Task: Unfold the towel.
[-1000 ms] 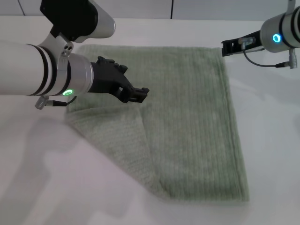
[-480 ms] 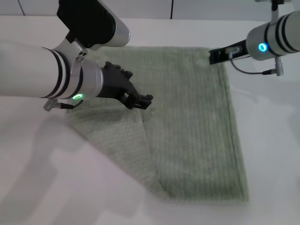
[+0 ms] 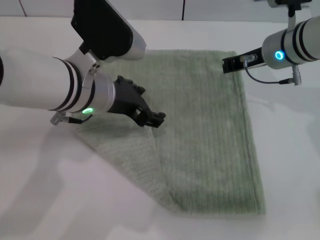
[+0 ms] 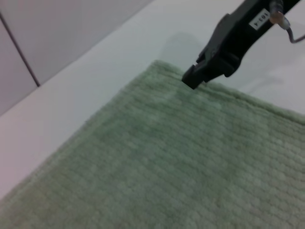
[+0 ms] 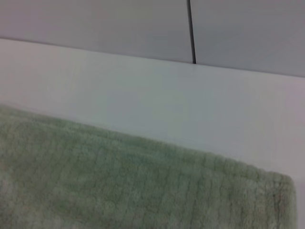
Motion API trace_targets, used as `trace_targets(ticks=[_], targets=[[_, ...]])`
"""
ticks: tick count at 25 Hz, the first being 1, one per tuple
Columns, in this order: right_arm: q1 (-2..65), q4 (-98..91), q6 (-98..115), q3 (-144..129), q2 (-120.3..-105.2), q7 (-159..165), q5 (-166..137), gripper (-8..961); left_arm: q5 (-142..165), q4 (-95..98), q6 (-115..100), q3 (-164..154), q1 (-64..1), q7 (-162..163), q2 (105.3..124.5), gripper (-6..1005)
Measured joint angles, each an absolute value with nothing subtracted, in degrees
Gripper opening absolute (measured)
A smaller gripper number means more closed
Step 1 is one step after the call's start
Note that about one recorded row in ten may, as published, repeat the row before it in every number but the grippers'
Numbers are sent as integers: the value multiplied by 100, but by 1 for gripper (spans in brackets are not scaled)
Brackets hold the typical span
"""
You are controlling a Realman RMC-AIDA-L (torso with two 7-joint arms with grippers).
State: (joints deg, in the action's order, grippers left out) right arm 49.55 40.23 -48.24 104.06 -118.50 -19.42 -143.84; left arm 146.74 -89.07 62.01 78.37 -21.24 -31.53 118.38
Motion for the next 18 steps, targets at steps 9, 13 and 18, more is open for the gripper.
trace_targets(ticks=[9,13,18], targets=[[4934,4009,-4774,10406,-11857,-1943,-14378,-1,15107,-8411,5675,7325,-2308,-3006,11861,766],[4939,4008,-4772,10406,-11857,-1946,-14378,-1,15152,-8112,5710,7300,-2571,-2666,11853,764],[4926,4003,-4772,10406,-11857,-1960,-14378,-1,15244,-8003,5714,7254,-2636,-2616,11857,762]])
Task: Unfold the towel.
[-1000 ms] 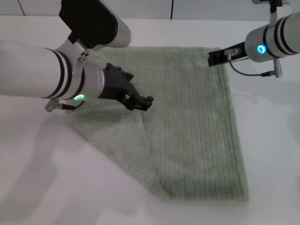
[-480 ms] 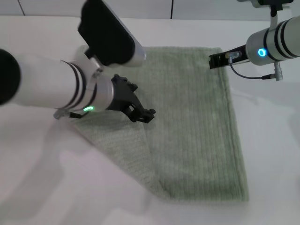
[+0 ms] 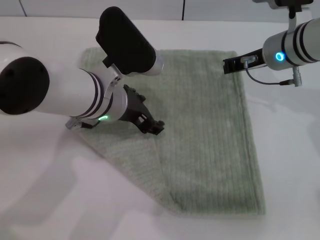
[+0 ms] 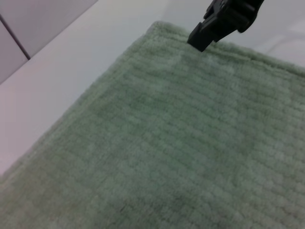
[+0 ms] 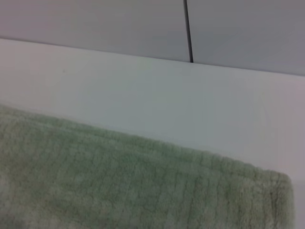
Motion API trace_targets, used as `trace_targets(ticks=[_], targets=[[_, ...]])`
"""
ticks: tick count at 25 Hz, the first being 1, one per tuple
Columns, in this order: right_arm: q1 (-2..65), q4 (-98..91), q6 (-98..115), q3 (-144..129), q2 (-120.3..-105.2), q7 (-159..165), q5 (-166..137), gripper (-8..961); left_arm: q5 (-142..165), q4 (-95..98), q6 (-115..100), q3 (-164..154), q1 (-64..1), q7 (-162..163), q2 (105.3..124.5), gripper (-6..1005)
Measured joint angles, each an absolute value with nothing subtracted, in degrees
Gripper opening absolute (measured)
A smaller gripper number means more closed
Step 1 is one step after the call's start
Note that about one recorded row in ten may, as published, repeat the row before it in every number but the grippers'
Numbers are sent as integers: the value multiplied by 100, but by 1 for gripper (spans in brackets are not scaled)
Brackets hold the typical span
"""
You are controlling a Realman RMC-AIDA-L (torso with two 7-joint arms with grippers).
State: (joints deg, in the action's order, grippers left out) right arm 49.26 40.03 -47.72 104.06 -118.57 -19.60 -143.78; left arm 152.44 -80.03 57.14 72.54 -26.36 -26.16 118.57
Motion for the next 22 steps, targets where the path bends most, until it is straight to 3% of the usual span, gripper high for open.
trace_targets(ticks=[22], targets=[[4947,4016,-4798,10452,-11856,-2075,-14379,-1,15452,-7709,5757,7169,-2857,-2251,11859,752]])
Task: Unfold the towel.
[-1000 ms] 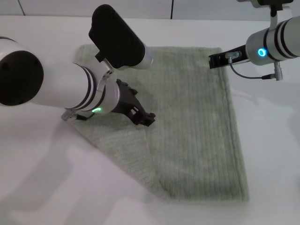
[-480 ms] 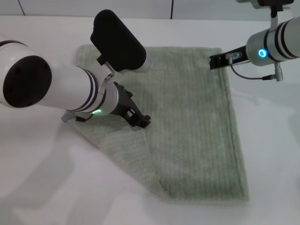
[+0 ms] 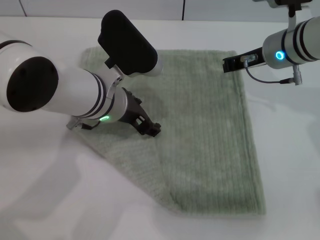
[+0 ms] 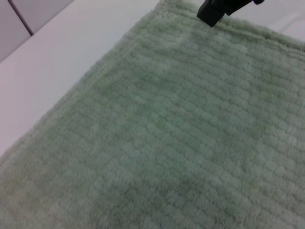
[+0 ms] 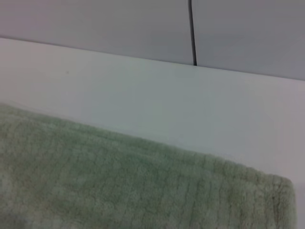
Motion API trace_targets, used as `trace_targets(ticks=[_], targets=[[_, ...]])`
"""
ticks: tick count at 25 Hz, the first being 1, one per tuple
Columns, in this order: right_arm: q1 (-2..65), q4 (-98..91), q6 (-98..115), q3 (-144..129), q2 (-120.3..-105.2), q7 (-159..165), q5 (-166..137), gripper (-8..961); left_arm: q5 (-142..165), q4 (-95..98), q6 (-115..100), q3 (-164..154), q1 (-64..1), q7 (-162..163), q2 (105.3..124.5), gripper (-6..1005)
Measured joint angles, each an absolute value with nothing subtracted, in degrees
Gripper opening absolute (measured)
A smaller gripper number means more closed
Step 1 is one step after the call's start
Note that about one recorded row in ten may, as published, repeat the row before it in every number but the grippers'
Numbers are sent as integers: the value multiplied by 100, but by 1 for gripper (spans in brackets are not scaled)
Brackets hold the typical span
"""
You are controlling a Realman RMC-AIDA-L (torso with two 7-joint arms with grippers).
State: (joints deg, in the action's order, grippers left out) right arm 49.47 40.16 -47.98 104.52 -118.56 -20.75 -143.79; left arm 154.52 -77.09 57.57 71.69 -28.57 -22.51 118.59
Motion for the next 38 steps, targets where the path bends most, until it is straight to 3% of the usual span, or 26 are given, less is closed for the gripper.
trace_targets(ticks=[38], targets=[[4962,4027,-4769,10465,-11839,-2090,-14379,-1,15783,-7851,6059,7174,-3029,-1826,11867,735]])
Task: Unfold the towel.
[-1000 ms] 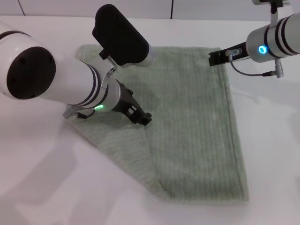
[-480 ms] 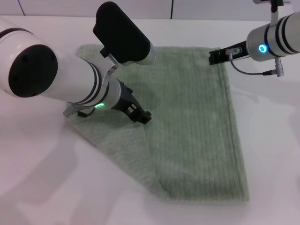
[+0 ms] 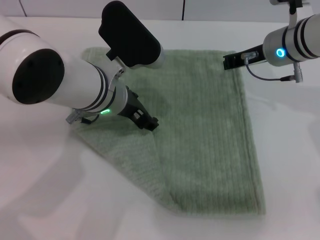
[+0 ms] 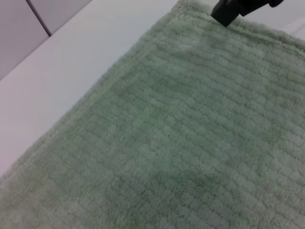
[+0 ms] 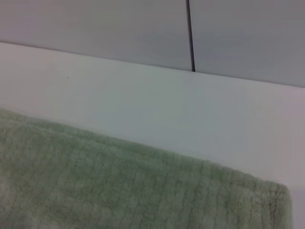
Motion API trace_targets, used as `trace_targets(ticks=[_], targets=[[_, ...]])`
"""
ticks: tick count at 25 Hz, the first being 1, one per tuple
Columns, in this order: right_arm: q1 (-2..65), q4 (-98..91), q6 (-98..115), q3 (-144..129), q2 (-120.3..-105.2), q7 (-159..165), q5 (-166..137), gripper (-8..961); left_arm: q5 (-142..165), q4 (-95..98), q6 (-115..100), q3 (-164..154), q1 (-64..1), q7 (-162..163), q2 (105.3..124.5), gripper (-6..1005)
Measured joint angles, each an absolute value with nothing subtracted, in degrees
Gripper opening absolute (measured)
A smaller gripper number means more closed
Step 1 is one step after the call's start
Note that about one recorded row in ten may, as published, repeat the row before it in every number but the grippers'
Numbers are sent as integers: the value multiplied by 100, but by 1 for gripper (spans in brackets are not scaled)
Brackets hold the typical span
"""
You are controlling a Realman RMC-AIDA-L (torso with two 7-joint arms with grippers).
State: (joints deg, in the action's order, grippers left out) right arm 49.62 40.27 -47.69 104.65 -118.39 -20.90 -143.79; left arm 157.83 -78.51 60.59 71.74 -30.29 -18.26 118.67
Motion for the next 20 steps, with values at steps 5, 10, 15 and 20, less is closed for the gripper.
trace_targets(ticks=[5,10,15,20], targets=[[4967,3914,-4659,10428,-11842,-2092,-14379,-1,15773,-7861,6063,7157,-3029,-1819,11865,733],[4975,3786,-4557,10423,-11845,-2092,-14379,-1,15769,-7873,6074,7152,-3027,-1813,11865,731],[4982,3712,-4536,10423,-11848,-2092,-14390,-1,15767,-7875,6074,7153,-3025,-1810,11865,729],[4983,3661,-4495,10423,-11848,-2097,-14399,-1,15767,-7875,6076,7155,-3034,-1810,11865,727]])
